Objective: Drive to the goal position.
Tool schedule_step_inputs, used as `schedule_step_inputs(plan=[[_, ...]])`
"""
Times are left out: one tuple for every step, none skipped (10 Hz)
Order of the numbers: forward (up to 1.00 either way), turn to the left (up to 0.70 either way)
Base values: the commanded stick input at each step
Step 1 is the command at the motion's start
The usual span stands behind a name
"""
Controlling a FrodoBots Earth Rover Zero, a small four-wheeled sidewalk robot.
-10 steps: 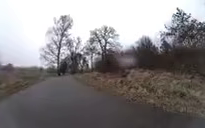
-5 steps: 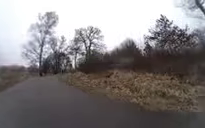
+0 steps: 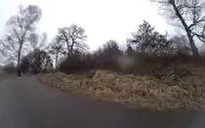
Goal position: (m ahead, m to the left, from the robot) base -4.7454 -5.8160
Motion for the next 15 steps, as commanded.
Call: schedule_step_inputs(plan=[[0.0, -0.69], [0.0, -0.69], [0.0, -0.69], [0.0, -0.69], [0.0, -0.69], [0.0, -0.69], [0.0, -0.69], [0.0, -0.69], [0.0, -0.69], [0.0, -0.69], [0.0, -0.69], [0.0, -0.69], [0.0, -0.69], [0.0, -0.69], [0.0, -0.69]])
